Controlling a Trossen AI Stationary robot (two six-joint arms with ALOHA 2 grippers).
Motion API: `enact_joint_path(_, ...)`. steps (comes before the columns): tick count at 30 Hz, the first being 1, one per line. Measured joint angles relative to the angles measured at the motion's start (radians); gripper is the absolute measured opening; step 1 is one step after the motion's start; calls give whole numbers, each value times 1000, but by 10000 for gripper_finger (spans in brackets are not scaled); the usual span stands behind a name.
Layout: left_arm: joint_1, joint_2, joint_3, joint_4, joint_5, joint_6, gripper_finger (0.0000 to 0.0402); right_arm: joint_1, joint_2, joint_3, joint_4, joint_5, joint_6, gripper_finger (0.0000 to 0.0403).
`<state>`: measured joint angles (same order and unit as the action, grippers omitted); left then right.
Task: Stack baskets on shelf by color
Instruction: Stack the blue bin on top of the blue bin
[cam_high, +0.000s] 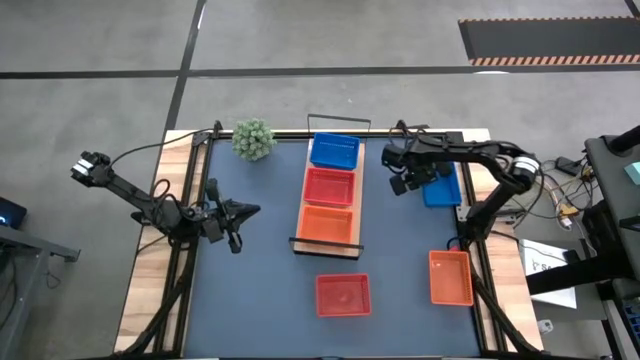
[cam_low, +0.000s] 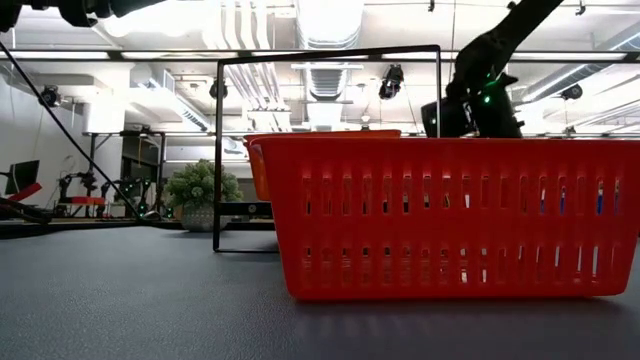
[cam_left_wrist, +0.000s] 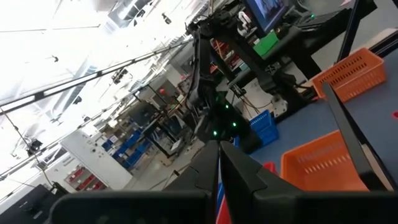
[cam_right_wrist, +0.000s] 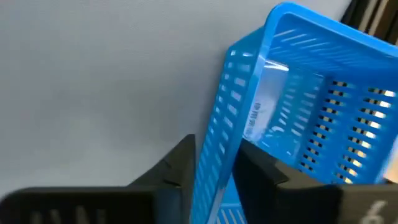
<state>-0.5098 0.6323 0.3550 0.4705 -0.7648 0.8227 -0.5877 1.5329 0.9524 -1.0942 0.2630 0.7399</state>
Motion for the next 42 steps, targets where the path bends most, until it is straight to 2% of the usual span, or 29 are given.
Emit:
enact_joint_path(5,0,0,0,0,0,1,0,0,32,0,5,-1,-1,22)
enact_joint_path(9,0,1,0,-1,0,2,0,6,24,47,-102,-2,-8,10)
enact_joint_path(12,0,1,0,-1,0,2,0,31,6,146,-249,6,-24,9)
enact_joint_path(16,0,1,0,-6,0,3,0,99,-16,317,-336,15,-143,9)
enact_joint_path(20,0,2,0,-8,0,14,0,184,-19,494,-333,44,-284,9)
enact_joint_path(25,0,2,0,-8,0,15,0,282,17,683,-233,42,-475,8)
enact_joint_path(28,0,1,-1,-8,0,22,0,309,76,767,-135,35,-602,8)
enact_joint_path(32,0,2,-1,-8,0,23,0,304,206,919,-69,-69,-743,8)
enact_joint_path(39,0,0,-1,-7,0,49,0,291,465,1251,-215,-78,-967,8)
enact_joint_path(42,0,-2,2,-8,0,56,0,274,557,1375,-297,-80,-1001,8)
